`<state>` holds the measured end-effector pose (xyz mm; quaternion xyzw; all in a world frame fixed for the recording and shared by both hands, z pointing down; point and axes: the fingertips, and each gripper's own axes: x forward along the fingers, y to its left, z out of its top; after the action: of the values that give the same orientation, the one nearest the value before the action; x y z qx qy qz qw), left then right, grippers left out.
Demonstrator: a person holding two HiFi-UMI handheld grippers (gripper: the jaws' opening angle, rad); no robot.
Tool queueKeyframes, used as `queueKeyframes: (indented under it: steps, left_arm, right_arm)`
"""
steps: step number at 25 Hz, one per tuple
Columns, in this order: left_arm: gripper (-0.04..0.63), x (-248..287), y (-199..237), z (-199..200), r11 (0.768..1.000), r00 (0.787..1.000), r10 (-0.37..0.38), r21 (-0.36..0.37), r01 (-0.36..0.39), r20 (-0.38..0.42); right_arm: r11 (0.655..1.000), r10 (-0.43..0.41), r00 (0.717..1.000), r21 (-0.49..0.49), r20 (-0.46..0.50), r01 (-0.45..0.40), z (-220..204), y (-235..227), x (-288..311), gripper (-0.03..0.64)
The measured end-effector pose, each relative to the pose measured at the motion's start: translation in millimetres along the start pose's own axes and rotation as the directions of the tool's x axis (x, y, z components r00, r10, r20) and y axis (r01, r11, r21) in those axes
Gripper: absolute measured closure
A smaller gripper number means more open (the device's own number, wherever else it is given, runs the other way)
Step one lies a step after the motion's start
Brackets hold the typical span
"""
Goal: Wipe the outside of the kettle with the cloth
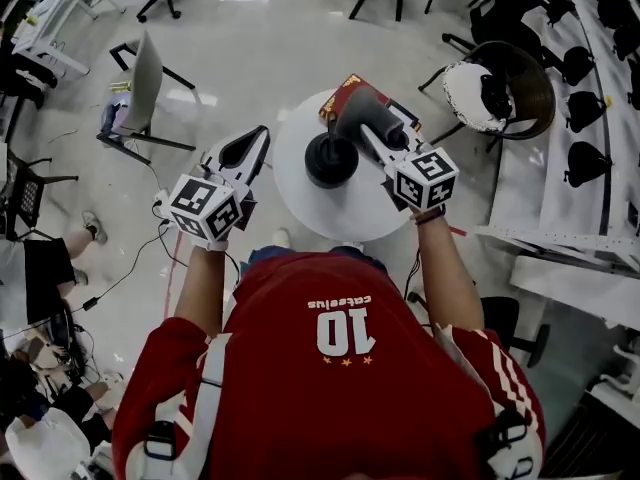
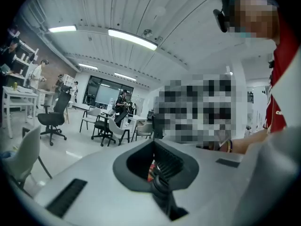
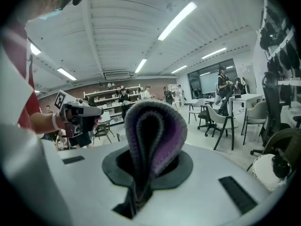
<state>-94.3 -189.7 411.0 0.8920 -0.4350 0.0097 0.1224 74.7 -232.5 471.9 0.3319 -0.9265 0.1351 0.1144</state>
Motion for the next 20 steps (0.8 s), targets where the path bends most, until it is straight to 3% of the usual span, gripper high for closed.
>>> queueKeyframes:
  steps: [5,10,20]
  left_arm:
    - [0.588,15.4,-18.7,-0.9,0.999,0.999,0.032,0.023,-0.032,0.002]
    - [0.588,24.1,-38.5,-2.9,0.993,0.997,0.074,0.090,-0.072,-0.028]
    - [0.588,21.9,-43.8,-16.5,0.978,0.979,0.196,0.086,-0.191,-0.054]
  right_arm:
    - [1.000,-0.010,1.000,-0.012,-0.029,0.010,-23.1,-34.6,-5.8,0.572]
    - [1.000,-0.001,0.998,-0.031,-0.065,-0.001,-54.2,-65.9,-7.1,0.573]
    - [0.961,0.141,0.966,-0.204,-0.216,-0.185,-128.3,-74.2,27.2,0.573]
